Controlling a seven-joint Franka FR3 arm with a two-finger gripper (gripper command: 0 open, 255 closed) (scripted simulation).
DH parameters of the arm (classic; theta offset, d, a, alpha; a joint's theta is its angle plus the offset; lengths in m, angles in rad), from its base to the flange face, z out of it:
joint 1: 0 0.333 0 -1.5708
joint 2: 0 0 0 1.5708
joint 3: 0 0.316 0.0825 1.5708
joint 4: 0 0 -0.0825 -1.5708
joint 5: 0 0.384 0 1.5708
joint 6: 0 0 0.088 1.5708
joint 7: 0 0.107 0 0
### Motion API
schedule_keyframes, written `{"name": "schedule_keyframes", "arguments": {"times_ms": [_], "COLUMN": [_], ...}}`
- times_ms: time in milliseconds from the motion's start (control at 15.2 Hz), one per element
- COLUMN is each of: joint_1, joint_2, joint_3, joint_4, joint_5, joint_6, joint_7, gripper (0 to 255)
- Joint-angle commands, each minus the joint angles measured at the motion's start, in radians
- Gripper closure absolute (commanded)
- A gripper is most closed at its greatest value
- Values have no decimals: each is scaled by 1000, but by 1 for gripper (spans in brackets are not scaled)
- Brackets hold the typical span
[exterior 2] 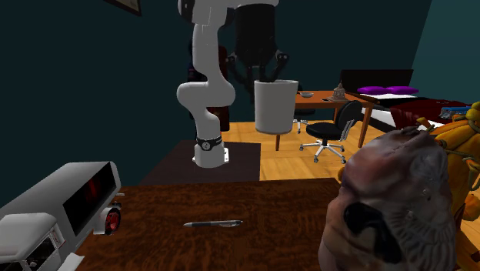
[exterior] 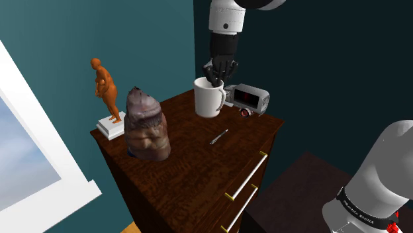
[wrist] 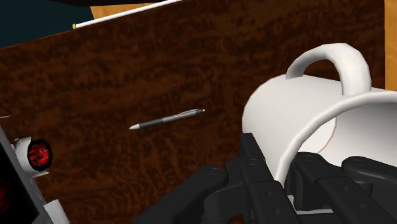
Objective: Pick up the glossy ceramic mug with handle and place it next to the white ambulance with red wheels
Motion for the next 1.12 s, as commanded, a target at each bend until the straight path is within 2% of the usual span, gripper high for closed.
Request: {"name": "schedule_keyframes", "arguments": {"times_ms": [0, 528, 1056], "joint_1": [-16, -84, -158], "joint_2": [-30, -101, -102], "joint_3": [-35, -173, -310], "joint_4": [-39, -112, -115], "joint_5": [4, -15, -56], "joint_6": [6, -7, -19], "joint_7": [-56, -257, -451], "gripper": [255, 255, 255]}}
